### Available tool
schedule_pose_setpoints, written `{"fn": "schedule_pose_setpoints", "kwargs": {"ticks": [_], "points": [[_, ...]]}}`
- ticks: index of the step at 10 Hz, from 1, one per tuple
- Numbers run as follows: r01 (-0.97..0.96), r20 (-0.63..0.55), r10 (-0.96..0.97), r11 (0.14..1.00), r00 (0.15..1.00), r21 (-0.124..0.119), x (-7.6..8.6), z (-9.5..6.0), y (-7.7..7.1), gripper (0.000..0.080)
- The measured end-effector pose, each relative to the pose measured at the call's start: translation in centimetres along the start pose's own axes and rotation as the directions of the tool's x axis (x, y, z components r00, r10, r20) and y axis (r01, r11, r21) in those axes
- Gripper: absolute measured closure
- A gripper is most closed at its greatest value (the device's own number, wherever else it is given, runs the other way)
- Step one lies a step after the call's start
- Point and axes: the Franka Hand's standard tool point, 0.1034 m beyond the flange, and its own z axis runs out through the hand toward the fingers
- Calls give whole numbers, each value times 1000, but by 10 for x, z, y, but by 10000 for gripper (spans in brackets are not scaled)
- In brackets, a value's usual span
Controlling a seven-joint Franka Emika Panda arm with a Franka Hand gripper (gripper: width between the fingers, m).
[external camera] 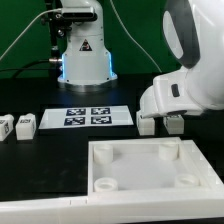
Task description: Assemble one leg
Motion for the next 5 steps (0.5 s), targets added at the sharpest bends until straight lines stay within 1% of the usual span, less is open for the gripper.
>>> {"fn": "schedule_pose_setpoints", "kwargs": {"ticks": [2,5], "points": [[-1,3,1,1000,1000,-1,0,2,1,150],[-3,10,3,1000,1000,1,5,16,4,150]]}}
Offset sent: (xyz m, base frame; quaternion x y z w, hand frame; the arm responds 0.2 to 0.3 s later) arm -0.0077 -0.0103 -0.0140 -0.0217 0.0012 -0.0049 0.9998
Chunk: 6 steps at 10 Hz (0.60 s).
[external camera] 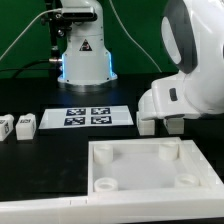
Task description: Assemble one leg
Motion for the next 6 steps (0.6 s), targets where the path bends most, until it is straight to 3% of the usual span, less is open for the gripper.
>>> {"fn": "schedule_pose_setpoints", "kwargs": {"ticks": [2,5,6], "points": [[-3,7,3,1000,1000,-1,0,10,1,150],[-3,9,3,1000,1000,-1,0,11,1,150],[-3,9,3,1000,1000,-1,0,11,1,262]]}}
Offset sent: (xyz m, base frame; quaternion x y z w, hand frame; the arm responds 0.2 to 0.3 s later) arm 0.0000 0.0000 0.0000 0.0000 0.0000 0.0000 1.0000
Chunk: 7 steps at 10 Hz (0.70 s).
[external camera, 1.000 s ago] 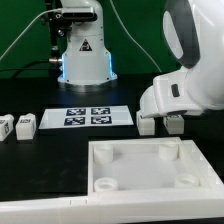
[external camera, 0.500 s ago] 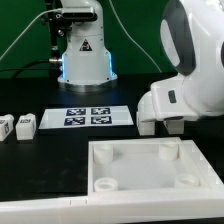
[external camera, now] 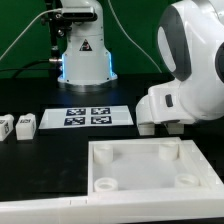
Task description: Assemble one leg
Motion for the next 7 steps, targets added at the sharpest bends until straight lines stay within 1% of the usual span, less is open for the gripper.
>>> {"fn": "schedule_pose_setpoints", "kwargs": {"ticks": [1,2,3,7], "points": [[0,0,0,1000,1000,0,0,0,0,262],[0,0,0,1000,1000,0,0,0,0,407],[0,0,0,1000,1000,0,0,0,0,509],[0,0,0,1000,1000,0,0,0,0,509]]}}
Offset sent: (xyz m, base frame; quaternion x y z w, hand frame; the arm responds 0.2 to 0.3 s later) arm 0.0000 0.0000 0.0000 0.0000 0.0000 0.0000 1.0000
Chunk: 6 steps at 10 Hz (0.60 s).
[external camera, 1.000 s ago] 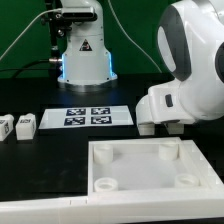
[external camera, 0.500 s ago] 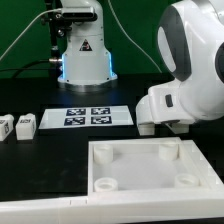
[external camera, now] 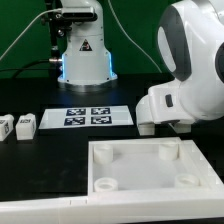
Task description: Assemble one leg
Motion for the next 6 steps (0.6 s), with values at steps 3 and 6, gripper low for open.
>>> {"fn": "schedule_pose_setpoints", "kwargs": {"ticks": [3,6], "points": [[0,0,0,1000,1000,0,0,0,0,509],[42,-55,-42,999,998,-2,-4,-23,3,508]]}}
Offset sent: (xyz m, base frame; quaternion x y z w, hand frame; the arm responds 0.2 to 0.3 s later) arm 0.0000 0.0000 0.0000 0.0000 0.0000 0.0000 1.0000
